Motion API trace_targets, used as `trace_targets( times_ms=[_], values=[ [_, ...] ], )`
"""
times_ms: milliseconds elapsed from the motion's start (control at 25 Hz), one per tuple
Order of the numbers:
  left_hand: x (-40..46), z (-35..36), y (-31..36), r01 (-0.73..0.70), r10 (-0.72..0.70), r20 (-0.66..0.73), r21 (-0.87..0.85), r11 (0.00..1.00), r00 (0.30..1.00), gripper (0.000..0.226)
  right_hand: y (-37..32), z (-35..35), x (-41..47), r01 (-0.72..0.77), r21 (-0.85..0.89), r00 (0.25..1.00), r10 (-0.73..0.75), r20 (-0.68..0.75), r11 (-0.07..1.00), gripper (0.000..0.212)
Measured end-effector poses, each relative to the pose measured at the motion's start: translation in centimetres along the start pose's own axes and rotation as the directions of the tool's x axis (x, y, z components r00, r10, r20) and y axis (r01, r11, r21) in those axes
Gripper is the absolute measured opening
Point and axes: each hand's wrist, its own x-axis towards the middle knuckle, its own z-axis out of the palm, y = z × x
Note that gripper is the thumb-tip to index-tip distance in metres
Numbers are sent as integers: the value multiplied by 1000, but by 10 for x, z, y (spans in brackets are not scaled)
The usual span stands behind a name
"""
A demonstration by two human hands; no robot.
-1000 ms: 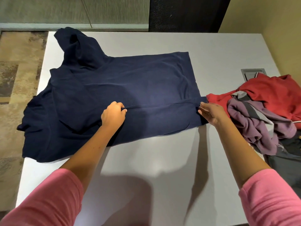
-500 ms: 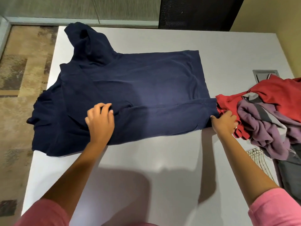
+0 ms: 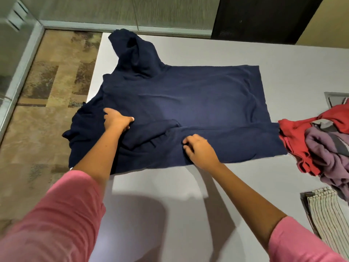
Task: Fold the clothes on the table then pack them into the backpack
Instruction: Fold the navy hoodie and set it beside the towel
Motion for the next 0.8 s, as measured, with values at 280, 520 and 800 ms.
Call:
trace_targets(
  times_ms=[280,520,800],
  values=[
    [33,-15,-15,-1,4,8,-351,936,1000,20,-21,21,21,-201,-4,962,198,190,980,33],
    [32,-49,50,-300,414,128,-505,809,901,23,-24,24,29,-271,-17,941,269,205,962,33],
    [44,-84,136,-678,749,81,-369,635,657,56,-27,26,31,-331,12,927,322,193,944,34]
  ],
)
